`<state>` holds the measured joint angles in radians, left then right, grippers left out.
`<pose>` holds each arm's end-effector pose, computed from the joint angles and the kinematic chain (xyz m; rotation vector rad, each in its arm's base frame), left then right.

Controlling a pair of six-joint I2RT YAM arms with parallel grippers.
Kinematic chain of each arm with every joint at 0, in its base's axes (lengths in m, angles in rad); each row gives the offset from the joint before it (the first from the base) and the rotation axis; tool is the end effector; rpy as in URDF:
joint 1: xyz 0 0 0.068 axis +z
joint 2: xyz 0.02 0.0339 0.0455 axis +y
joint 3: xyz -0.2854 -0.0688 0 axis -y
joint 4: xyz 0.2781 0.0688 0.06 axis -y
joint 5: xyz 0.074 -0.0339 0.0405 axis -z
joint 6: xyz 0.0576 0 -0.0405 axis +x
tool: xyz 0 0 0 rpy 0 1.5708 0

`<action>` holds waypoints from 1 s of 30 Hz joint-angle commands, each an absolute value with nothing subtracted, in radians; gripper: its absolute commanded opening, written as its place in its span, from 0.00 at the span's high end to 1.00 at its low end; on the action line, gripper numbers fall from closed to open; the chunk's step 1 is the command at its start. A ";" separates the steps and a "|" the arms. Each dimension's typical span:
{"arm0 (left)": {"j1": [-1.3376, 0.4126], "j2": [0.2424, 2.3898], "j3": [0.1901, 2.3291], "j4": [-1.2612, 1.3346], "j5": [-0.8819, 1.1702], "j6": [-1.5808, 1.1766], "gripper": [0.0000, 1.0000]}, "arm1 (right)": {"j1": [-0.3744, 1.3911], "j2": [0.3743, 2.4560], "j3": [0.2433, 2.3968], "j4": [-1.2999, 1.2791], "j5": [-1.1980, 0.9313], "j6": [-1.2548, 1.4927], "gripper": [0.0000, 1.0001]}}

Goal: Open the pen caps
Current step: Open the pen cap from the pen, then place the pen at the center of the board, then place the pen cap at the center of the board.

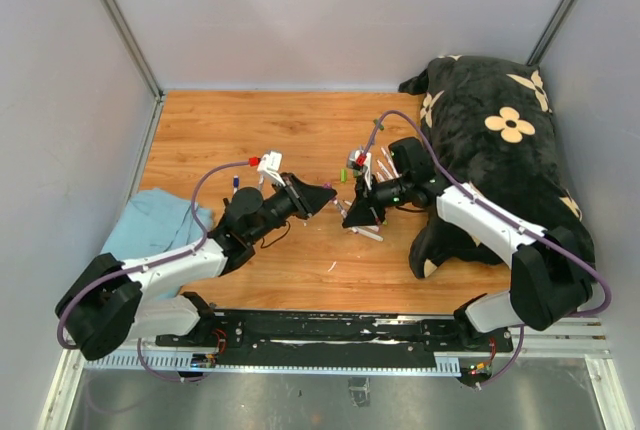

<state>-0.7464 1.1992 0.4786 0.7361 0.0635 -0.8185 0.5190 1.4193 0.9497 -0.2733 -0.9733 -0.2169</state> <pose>0.2151 -0.2039 0.2430 -0.0065 1.7047 -1.2584 0.2633 0.2053 0.2513 -1.2467 1.8366 1.2739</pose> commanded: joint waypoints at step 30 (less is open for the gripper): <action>-0.485 0.762 0.269 0.508 -0.039 -0.825 1.00 | 0.573 1.383 1.036 -0.644 -0.763 -0.577 0.99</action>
<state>-0.4931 0.7792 0.3206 0.5774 -0.1116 -0.8196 0.5571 1.4132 1.0473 -0.5461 -0.8707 -0.4927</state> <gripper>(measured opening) 0.141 0.070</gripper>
